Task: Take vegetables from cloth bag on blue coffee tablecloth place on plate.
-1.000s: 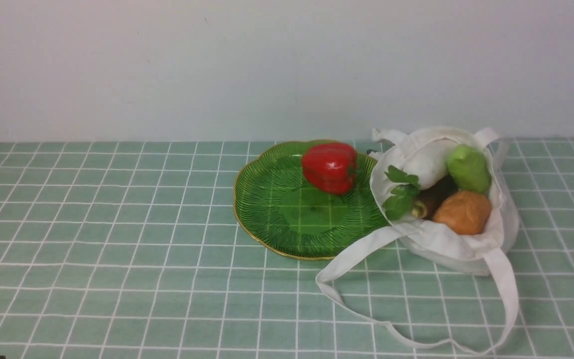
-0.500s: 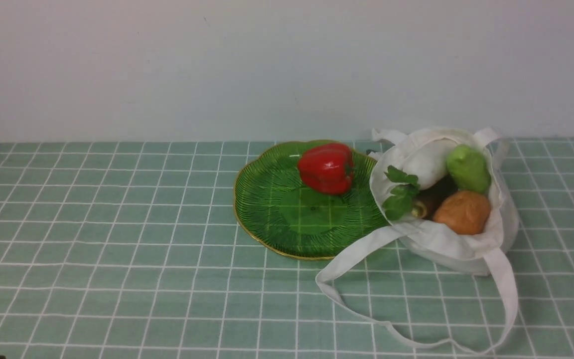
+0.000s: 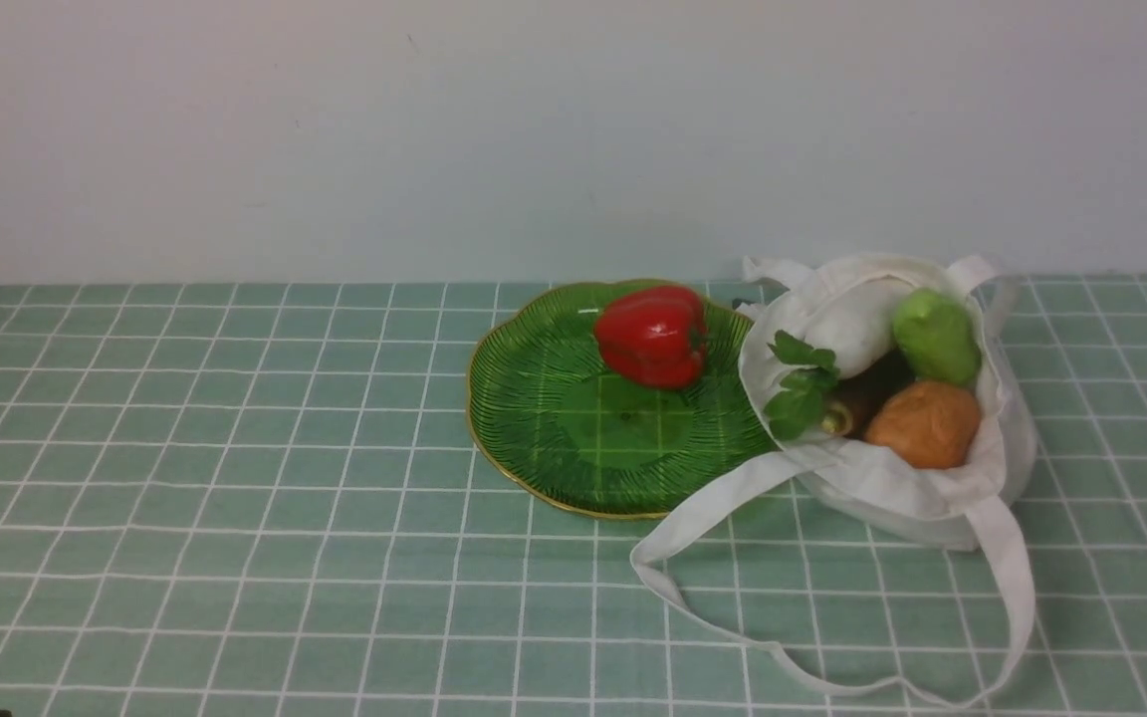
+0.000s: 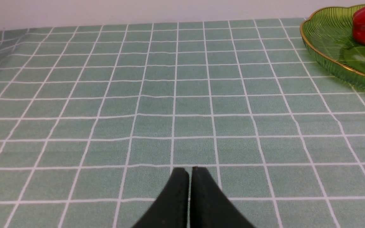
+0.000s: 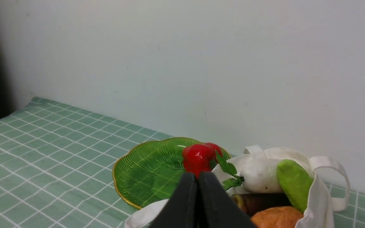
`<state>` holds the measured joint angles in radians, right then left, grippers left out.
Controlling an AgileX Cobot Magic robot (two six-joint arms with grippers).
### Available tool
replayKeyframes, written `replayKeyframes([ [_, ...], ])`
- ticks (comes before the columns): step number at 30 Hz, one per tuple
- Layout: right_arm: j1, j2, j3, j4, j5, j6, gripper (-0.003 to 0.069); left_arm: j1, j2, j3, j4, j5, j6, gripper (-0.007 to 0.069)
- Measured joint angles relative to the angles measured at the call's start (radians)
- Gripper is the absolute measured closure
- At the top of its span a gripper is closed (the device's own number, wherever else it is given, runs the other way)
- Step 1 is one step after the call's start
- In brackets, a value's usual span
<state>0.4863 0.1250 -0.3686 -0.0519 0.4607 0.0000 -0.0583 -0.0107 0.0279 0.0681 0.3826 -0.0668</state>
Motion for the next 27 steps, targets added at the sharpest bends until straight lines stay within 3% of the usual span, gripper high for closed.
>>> replayKeyframes([
  [19,-0.009,-0.007,0.042,-0.004,0.023,0.0,0.0673,0.0,0.0,0.0,0.0,0.0,0.0,0.0632],
  [21,-0.027,-0.015,0.067,-0.007,0.013,0.0,0.0673,0.0,0.0,0.0,0.0,0.0,0.0,0.0632],
  [25,-0.2,-0.073,0.177,-0.012,-0.004,0.025,0.0673,0.0,0.0,0.0,0.0,0.0,0.0,0.0632],
  [27,-0.241,-0.087,0.199,-0.012,-0.005,0.03,0.0673,0.0,0.0,0.0,0.0,0.0,0.0,0.0632],
])
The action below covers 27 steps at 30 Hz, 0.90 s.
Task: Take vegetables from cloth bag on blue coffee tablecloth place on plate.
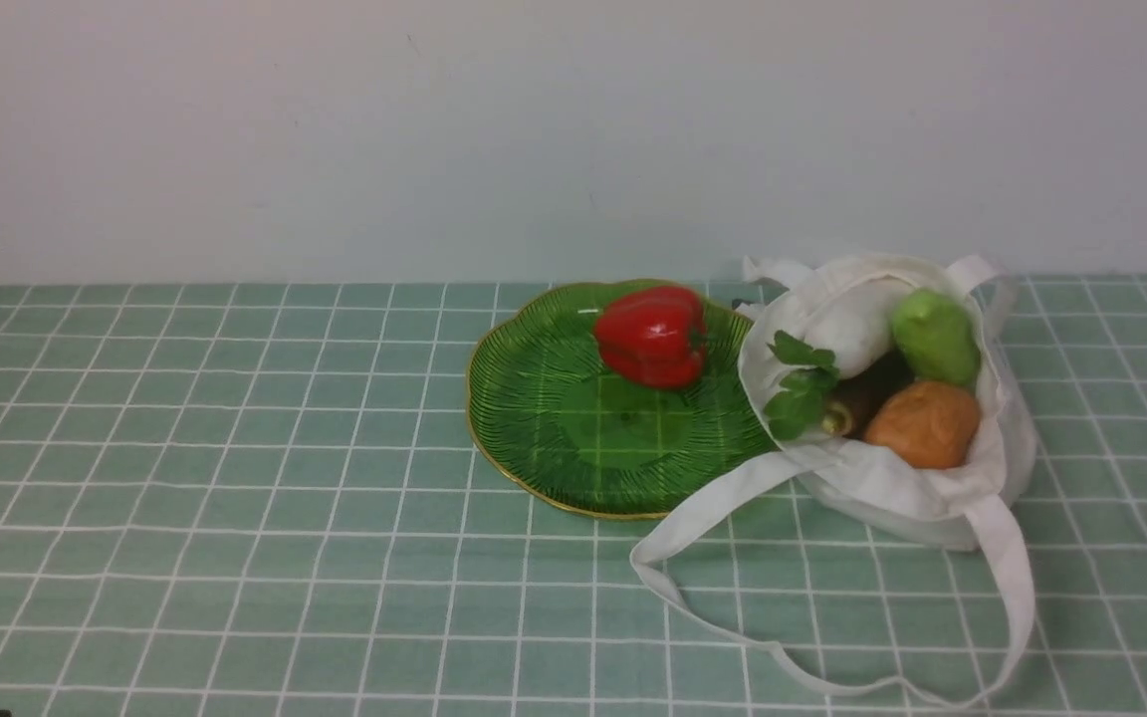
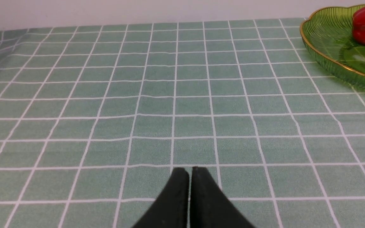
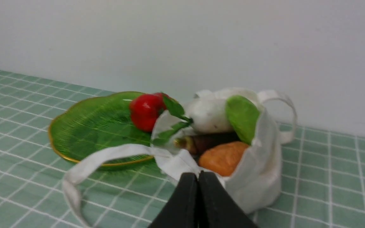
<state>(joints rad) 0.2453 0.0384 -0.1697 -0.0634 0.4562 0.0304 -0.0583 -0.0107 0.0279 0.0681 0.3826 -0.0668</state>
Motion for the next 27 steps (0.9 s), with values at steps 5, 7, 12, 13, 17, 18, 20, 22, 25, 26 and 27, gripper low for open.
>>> replayKeyframes([
  [5,-0.152,-0.046,0.087,0.0,-0.009,0.012,0.0673,0.0,0.0,0.0,0.0,0.0,0.0,0.0632],
  [7,-0.201,-0.047,0.134,0.001,-0.034,0.012,0.0673,0.0,0.0,0.0,0.0,0.0,0.0,0.0632],
  [12,-0.209,-0.047,0.188,0.001,-0.065,0.014,0.0673,0.0,0.0,0.0,0.0,0.0,0.0,0.0632],
  [13,-0.207,-0.047,0.189,0.001,-0.074,0.014,0.0673,0.0,0.0,0.0,0.0,0.0,0.0,0.0632],
  [17,-0.184,-0.047,0.191,0.006,-0.081,0.015,0.0673,0.0,0.0,0.0,0.0,0.0,0.0,0.0632],
  [18,-0.179,-0.047,0.191,0.006,-0.081,0.015,0.0673,0.0,0.0,0.0,0.0,0.0,0.0,0.0632],
  [20,-0.171,-0.047,0.191,0.006,-0.081,0.015,0.0673,0.0,0.0,0.0,0.0,0.0,0.0,0.0632],
  [22,-0.161,-0.047,0.191,0.008,-0.081,0.015,0.0673,-0.001,0.0,0.0,0.0,0.0,0.0,0.0632],
  [25,-0.145,-0.047,0.191,0.008,-0.081,0.015,0.0673,-0.001,0.0,0.0,0.0,0.0,0.0,0.0632],
  [26,-0.145,-0.047,0.191,0.008,-0.081,0.015,0.0673,-0.001,0.0,0.0,0.0,0.0,0.0,0.0632],
  [27,-0.145,-0.047,0.191,0.008,-0.081,0.015,0.0673,-0.001,0.0,0.0,0.0,0.0,0.0,0.0632],
])
